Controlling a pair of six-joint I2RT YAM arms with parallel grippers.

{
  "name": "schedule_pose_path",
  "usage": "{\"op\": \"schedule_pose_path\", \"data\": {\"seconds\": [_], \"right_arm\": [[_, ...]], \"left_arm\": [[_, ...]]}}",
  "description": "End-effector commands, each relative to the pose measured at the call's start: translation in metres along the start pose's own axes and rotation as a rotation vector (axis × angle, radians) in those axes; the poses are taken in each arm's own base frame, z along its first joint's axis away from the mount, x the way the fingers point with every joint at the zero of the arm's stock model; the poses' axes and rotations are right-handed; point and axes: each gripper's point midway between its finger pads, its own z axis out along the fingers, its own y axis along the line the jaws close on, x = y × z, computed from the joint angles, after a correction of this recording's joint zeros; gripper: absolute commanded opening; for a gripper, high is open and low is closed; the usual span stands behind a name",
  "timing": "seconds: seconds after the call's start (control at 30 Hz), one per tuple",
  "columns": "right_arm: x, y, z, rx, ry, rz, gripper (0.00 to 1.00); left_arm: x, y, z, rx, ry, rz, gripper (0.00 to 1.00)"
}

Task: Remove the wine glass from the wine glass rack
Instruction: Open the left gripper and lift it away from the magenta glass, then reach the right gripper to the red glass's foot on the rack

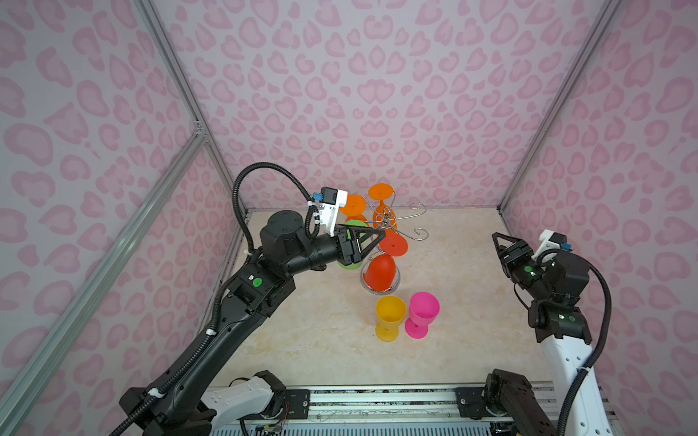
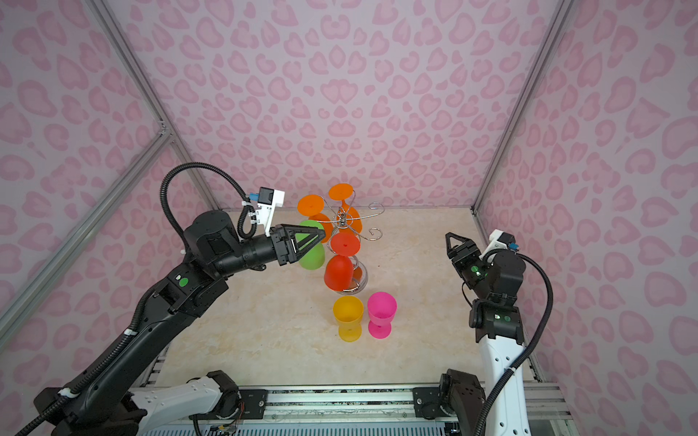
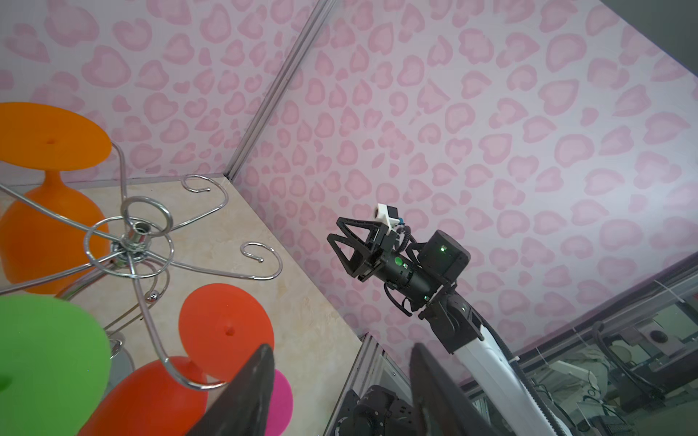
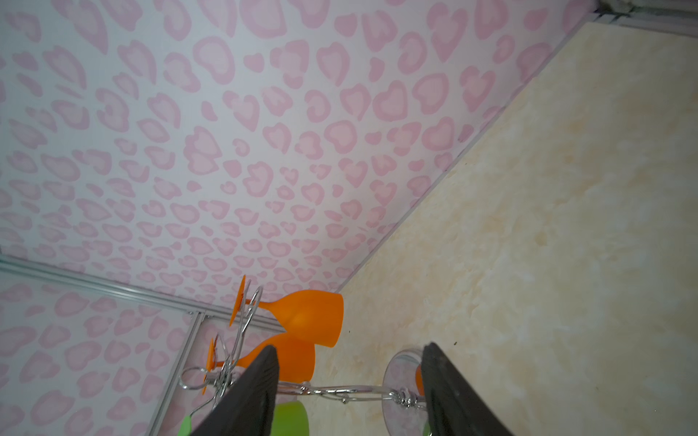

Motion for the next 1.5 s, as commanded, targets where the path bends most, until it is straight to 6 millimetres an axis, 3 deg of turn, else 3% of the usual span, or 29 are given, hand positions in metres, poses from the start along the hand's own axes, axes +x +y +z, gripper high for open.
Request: {"op": "schedule_pose_path", "data": {"seconds": [0.0,0.27,0.57,0.87,1.47], "right_arm": [[0.030,0.024,0.003,-0.065,0.100,-0.029,0.59],[0.112,0.085,0.016,-0.240,0.326,-0.040,0.53],[0.153,0.119,0.035,-0.353,0.420,-0.020,0.47],[0.162,0.141,0.045,-0.455,0.441,0.045,0.41],[0.171,0.146,0.046,-0.467,0.479,0.047,0.29]], "left_arm": [[-0.019,0.005,-0.015,-0.016,-0.089,0.002,0.60],[-0.041,0.034,-0.051,-0.200,-0.199,0.077,0.60],[-0.043,0.043,-0.065,-0.258,-0.231,0.115,0.59],[-0.043,0.048,-0.066,-0.273,-0.232,0.127,0.57],[-0.042,0.048,-0.066,-0.268,-0.232,0.136,0.52]]}}
